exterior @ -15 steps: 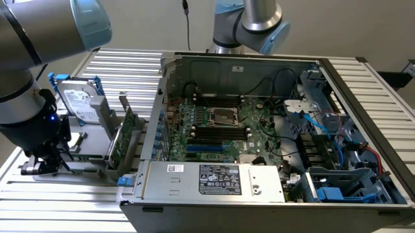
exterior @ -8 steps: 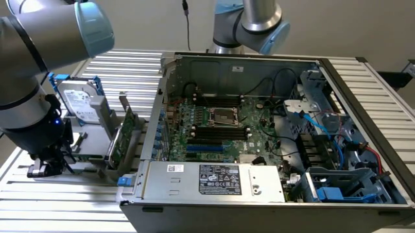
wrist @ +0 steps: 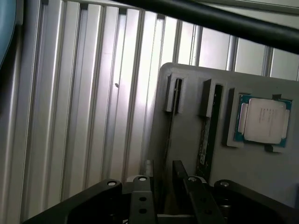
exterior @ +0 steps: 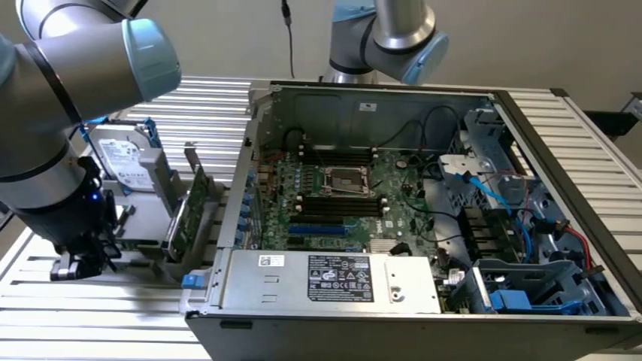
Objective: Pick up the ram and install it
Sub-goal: 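Pick up the ram and move it above insertion slot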
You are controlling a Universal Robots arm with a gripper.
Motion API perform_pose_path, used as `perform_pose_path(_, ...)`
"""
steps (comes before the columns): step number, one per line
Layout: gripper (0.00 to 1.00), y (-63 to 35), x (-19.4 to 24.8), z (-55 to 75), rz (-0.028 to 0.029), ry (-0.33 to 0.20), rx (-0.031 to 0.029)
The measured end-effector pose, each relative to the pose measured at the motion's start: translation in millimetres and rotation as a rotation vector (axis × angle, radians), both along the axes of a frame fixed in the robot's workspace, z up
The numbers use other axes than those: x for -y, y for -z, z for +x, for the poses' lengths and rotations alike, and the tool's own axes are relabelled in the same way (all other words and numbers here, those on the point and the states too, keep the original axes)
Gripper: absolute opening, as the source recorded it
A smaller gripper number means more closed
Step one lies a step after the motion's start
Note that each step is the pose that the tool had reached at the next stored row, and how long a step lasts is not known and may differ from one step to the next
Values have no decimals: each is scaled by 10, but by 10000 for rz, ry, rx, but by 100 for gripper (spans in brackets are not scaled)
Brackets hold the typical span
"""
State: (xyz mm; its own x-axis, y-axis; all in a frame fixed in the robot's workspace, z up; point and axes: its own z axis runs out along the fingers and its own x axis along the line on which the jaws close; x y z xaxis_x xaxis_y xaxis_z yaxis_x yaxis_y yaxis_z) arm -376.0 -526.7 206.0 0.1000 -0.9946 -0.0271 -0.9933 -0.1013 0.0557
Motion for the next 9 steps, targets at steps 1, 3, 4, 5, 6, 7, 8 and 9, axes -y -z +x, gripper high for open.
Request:
perform_pose_path(1, 31, 18, -1, 0, 2, 0, 0)
perform_pose_path(3, 31, 55, -5, 0, 23, 0, 1)
perform_pose_path(4, 31, 70, -6, -1, 46, 0, 2)
perform_pose_path(5, 31, 82, -7, -2, 72, 0, 2)
perform_pose_path(6, 31, 89, -8, -3, 101, 1, 1)
perform_pose_path(7, 31, 93, -10, -5, 117, 7, 1)
perform_pose_path(8, 31, 93, -13, -8, 121, 24, 0)
perform_pose_path(9, 31, 94, -15, -11, 123, 55, 1)
